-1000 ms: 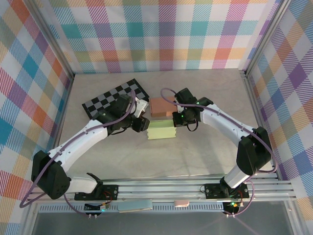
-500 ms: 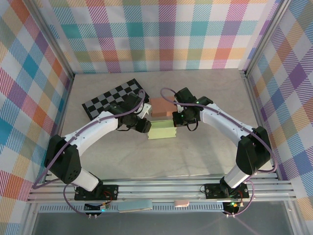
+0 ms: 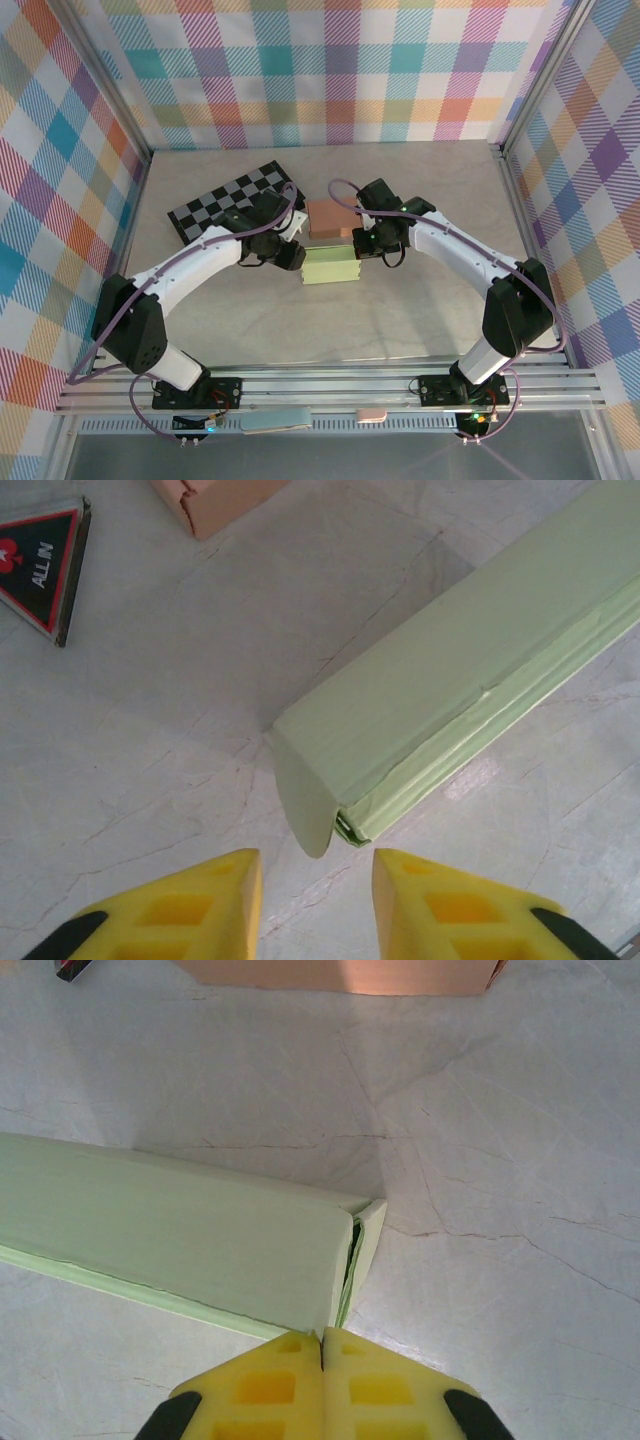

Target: Fold the paper box

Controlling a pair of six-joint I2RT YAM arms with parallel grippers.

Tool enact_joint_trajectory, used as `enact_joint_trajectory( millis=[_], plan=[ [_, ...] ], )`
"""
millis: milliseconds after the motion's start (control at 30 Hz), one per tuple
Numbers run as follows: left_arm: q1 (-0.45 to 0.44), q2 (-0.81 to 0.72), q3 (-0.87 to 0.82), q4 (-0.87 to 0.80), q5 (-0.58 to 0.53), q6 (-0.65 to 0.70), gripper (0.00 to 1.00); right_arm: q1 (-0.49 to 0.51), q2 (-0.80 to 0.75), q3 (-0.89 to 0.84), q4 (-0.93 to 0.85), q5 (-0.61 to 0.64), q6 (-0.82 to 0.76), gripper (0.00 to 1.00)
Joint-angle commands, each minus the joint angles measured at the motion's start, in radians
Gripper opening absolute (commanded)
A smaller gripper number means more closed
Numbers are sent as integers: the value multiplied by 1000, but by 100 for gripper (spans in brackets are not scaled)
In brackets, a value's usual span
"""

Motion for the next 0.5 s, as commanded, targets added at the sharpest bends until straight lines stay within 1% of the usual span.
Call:
enact_joint_trajectory(
  millis=[0, 267, 467],
  plan=[
    [12, 28, 48, -1, 18, 15, 28, 4, 9, 22, -26, -17, 14, 0],
    [12, 59, 71, -9, 33, 18, 17, 4, 7, 21, -26, -18, 13, 0],
    [12, 58, 92, -37, 43, 18, 4, 4, 11, 26, -28, -12, 14, 0]
  ],
)
